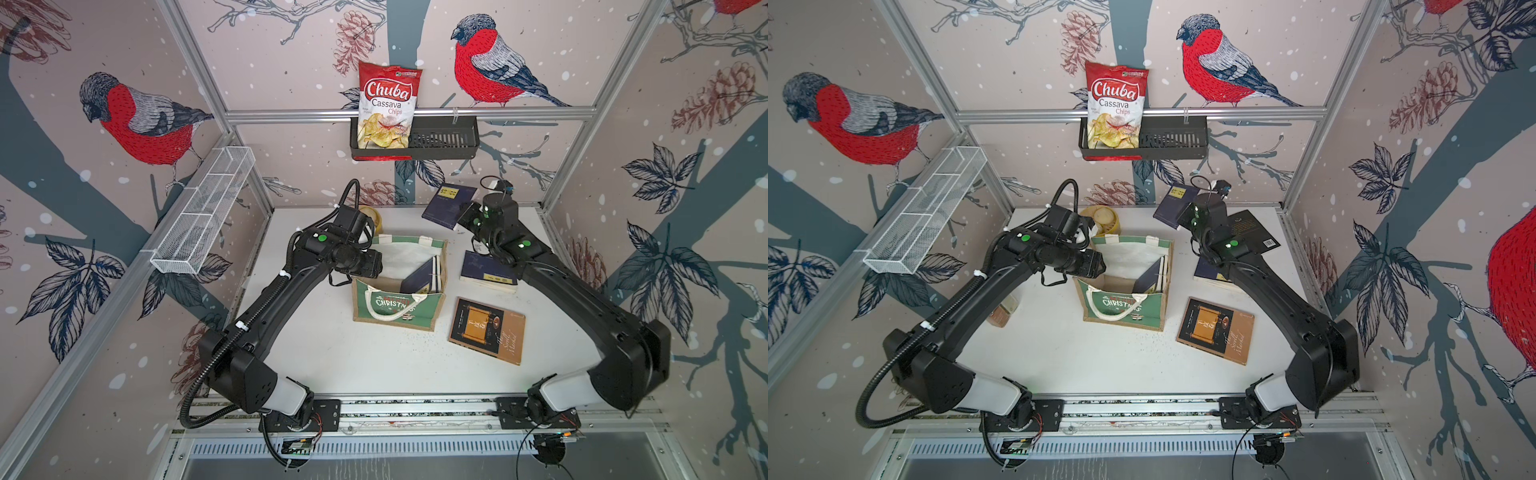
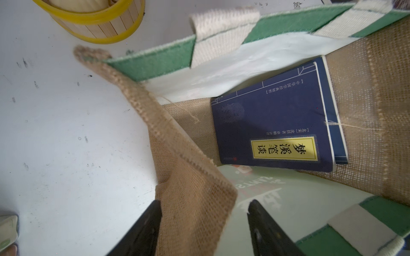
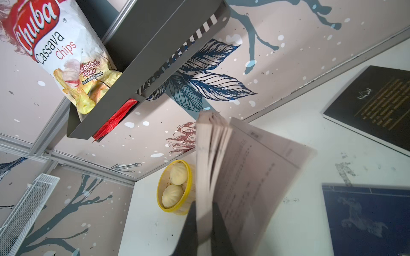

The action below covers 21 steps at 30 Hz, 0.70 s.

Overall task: Take out the books from the canvas bag
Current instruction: Place the book at the center of the board.

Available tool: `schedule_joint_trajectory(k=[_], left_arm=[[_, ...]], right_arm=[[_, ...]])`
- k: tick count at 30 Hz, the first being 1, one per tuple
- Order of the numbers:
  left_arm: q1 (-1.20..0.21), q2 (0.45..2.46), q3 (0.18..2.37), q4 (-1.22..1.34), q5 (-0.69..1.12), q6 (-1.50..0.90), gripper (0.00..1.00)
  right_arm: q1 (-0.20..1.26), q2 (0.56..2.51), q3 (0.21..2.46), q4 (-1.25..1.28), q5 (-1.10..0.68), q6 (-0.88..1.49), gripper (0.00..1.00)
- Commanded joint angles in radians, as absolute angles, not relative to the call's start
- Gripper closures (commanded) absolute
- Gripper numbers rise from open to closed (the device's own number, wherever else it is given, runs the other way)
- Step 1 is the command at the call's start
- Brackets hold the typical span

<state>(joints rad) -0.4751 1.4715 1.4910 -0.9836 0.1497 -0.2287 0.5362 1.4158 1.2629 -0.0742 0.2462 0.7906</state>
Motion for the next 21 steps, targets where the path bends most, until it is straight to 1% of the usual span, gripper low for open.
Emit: schedule_joint_trajectory(k=[1,5,10,15,21], left_arm=[[-0.473,1.468,1.475,-0.977,0.171,-0.216,0.36],[-0.473,1.482,1.475,-0.968,0.2,-0.214,0.36],[-0.473,1.493,1.488,-0.98,0.207,-0.195,0.36],[-0.475,1.494,1.469,-0.989,0.207,-0.189,0.36],[-0.475,1.485,1.45,-0.985,0.206,-0.205,0.36]], right_arm=[[0.541,1.339,1.121,0.083,0.327,0.887,1.0],[0.526,1.288,0.962,0.193,0.346,0.934,1.0],[0.459,1.334,0.849,0.37,0.325,0.981,1.0],[0.402,1.465,0.848,0.524,0.292,1.011,1.0],[0.379,1.709,0.937,0.62,0.263,1.061,1.0]])
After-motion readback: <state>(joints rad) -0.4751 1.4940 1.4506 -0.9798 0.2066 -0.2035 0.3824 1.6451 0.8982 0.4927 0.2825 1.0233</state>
